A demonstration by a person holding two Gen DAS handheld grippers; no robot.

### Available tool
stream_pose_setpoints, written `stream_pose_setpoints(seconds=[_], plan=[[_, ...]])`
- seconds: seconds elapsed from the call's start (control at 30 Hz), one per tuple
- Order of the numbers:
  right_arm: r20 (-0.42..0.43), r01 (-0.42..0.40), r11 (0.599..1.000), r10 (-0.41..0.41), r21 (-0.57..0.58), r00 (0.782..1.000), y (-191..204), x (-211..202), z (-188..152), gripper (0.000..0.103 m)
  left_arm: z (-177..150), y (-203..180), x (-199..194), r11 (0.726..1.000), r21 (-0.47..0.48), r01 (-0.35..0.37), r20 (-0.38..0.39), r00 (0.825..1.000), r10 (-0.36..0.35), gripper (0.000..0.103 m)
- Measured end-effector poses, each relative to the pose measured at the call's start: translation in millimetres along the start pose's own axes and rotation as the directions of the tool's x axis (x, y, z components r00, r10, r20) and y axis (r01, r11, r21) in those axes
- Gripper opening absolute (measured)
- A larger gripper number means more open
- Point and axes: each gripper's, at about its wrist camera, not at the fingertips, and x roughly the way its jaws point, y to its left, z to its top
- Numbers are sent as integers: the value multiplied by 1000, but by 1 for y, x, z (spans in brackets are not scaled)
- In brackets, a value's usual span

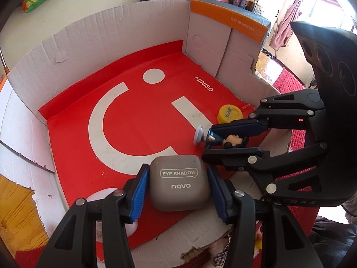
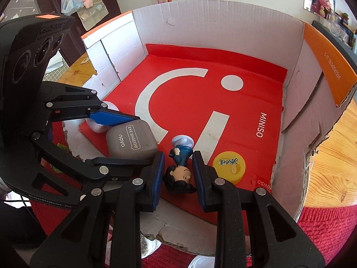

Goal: Organize objects
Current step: 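Carry the case and figurine into the box and open both tools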

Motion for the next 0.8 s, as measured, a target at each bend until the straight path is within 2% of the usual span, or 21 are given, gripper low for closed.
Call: stream_pose_setpoints(seconds=[0.8], plan=[[-15,-11,1000,11,-11,1000,0,2,2,25,1,0,5,999,32,6,-17,1000,-5,54]])
